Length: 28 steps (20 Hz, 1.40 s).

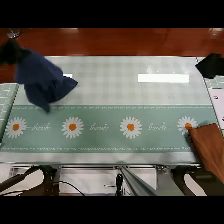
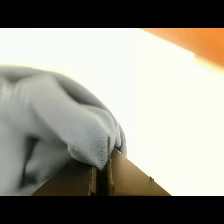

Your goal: Fold the shirts.

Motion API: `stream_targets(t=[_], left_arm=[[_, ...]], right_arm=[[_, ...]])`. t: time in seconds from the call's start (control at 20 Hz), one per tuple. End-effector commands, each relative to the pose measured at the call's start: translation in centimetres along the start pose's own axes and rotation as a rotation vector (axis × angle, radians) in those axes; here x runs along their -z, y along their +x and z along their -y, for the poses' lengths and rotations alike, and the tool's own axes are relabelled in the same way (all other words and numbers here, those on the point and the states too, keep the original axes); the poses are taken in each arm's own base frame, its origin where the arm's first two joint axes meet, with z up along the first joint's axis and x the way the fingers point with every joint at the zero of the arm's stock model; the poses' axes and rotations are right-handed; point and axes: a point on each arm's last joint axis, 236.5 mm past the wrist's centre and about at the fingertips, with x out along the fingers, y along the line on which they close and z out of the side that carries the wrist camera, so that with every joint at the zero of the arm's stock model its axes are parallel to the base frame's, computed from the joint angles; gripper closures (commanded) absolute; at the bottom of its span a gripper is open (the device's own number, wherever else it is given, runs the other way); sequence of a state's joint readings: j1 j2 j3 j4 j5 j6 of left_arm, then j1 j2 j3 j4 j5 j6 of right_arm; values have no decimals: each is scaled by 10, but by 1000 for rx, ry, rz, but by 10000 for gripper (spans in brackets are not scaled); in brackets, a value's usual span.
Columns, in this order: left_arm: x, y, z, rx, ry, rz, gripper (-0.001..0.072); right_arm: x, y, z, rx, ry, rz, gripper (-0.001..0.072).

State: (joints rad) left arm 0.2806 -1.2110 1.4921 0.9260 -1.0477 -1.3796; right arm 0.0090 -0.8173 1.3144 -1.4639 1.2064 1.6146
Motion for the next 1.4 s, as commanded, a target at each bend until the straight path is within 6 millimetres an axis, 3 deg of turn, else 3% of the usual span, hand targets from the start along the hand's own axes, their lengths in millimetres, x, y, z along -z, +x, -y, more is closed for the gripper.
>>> stream_targets(t=[0.0,0.2,0.45,0.6,0.7,0.8,0.9,1.05,1.2,1.3,1.35], left_arm=[[-69,-88,102,150,149,239,683],[-81,-134,185,289,257,318,683],[-64,-154,280,509,316,365,683],[-27,-156,343,674,341,323,683],[21,-143,376,737,389,231,682],[81,-121,395,779,415,98,682],[132,-94,391,770,388,-31,682],[197,-48,344,662,343,-213,682],[288,-6,249,467,381,-509,681],[351,10,182,339,386,-709,681],[373,16,150,271,375,-770,681]], right_arm=[[-12,-41,-24,-87,-58,105,89],[-14,-70,-35,-122,-76,173,90],[-7,-90,-52,-191,-69,185,89],[-4,-97,-54,-201,-89,191,90],[0,-96,-54,-200,-97,174,90],[3,-95,-54,-200,-98,162,90],[6,-95,-54,-200,-99,147,90],[11,-93,-50,-183,-104,127,90],[20,-82,-47,-178,-98,89,89],[31,-65,-50,-202,-76,57,90],[36,-54,-50,-209,-60,46,89]])
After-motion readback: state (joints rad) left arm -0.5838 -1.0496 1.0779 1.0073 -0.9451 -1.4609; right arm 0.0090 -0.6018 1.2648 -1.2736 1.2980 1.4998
